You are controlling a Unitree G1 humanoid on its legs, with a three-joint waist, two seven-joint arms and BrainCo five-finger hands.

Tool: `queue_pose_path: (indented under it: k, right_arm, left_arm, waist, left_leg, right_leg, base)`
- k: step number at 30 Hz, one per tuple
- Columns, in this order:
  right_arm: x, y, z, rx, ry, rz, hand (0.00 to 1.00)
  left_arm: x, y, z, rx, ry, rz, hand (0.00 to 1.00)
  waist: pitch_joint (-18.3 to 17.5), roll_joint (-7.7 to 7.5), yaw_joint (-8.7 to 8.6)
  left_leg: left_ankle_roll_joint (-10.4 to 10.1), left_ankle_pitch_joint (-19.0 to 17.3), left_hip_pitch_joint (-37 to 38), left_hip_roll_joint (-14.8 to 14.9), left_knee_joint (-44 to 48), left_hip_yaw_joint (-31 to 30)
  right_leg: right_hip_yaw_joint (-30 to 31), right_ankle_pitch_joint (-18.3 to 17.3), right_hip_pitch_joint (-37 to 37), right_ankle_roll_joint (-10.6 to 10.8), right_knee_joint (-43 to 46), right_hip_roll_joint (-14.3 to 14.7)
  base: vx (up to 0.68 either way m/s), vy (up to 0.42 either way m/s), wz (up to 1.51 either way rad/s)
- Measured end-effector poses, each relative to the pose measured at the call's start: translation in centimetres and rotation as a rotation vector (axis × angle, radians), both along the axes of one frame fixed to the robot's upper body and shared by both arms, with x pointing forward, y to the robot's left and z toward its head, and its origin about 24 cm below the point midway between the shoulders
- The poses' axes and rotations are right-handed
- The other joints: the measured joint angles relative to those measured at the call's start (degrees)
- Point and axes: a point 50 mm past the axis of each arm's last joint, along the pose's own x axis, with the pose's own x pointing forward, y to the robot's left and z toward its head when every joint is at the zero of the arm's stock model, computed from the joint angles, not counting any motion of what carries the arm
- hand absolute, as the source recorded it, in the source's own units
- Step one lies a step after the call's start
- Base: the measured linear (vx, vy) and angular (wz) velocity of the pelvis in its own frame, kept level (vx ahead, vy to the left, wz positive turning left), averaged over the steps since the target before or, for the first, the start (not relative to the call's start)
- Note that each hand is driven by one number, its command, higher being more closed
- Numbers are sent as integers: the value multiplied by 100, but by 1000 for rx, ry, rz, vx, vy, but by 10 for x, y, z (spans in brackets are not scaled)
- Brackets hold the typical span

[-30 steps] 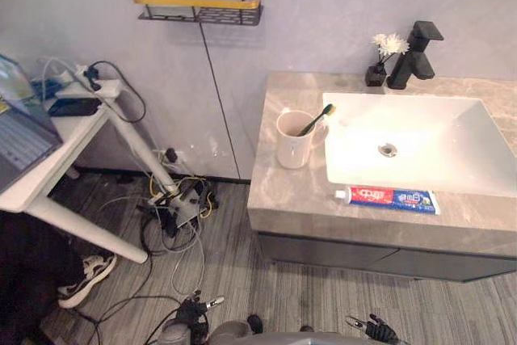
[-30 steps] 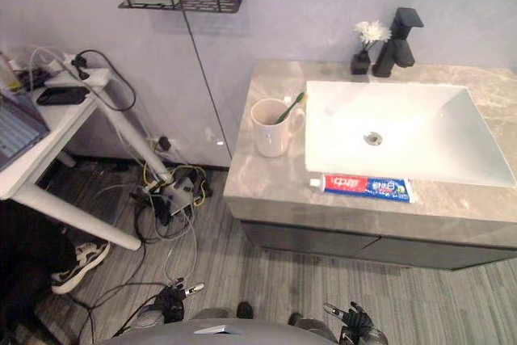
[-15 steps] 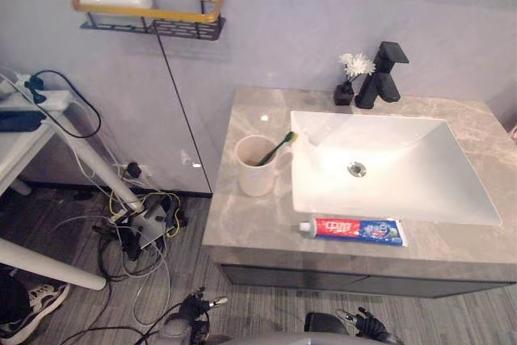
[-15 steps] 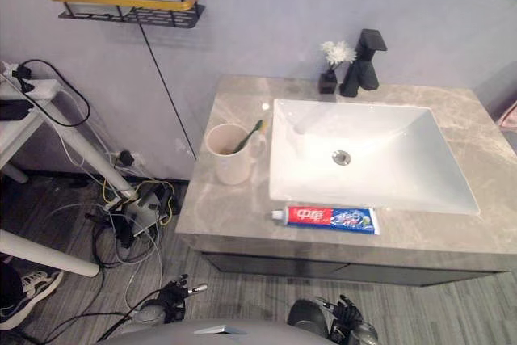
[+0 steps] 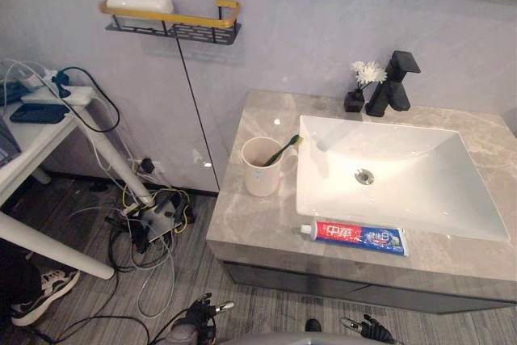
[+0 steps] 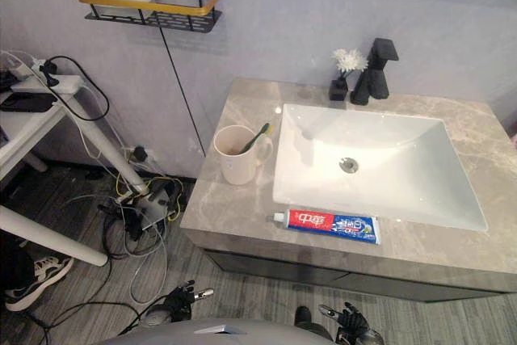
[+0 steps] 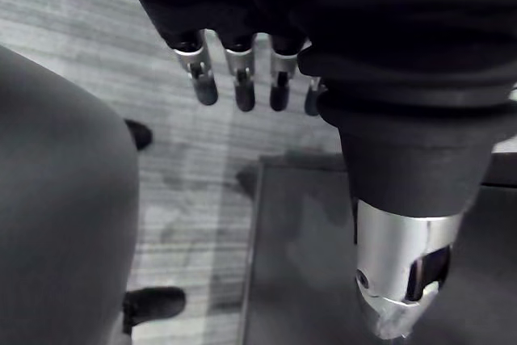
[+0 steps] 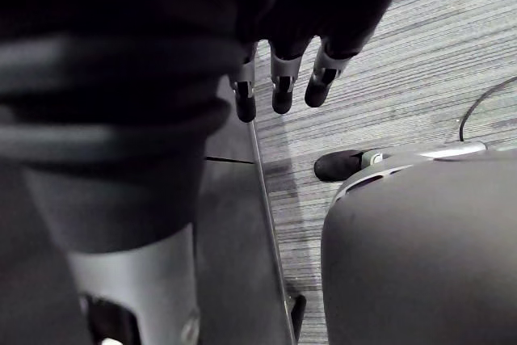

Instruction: Organize washtable

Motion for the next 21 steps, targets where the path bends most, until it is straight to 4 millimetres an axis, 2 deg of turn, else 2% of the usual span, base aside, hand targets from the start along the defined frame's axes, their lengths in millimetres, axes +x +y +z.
queue_pose_path:
  k: [6,11,13,16,18,21]
  right_arm:
    - [-4,-2,0,-9,9,-14,0]
    - [-30,-8,-3,-17,70,-129,0]
    - [-34,-8,-4,-26,79,-160,0]
    - [-38,-9,-4,-42,90,-183,0]
    - [-38,-9,-4,-56,96,-188,0]
    - [-42,-10,-4,-65,106,-192,0]
  left_arm:
    - [-4,2,-1,-1,5,47,0]
    - [-18,12,-2,-37,-4,336,0]
    - [-19,17,0,-32,-34,425,0]
    - [2,28,22,-55,-268,630,0]
    - [31,40,59,-41,-524,681,0]
    - [55,53,100,-12,-757,730,0]
  waist:
    - [-16,29,4]
    - [-93,130,10]
    - [-104,145,10]
    - [-107,149,46]
    - [-115,164,78]
    - [-145,205,179]
  left_leg:
    - [-1,-1,-1,-24,-12,6]
    - [-24,18,-12,-24,-109,-160]
    - [-33,29,-16,-28,-110,-242]
    - [-43,67,-63,-43,-115,-374]
    - [-20,133,-130,-87,-114,-546]
    - [-15,153,-136,-117,-111,-600]
  right_leg:
    - [-17,9,-11,19,-25,-28]
    - [-189,-13,12,20,-24,-39]
    - [-275,-21,21,25,-7,-48]
    - [-426,-22,49,24,-4,-64]
    - [-590,-23,96,22,-5,-102]
    - [-654,-22,142,22,-6,-131]
  base:
    - [-20,9,-1]
    - [35,-4,14]
    - [68,-7,22]
    - [26,-6,25]
    - [-13,-3,40]
    - [-56,8,17]
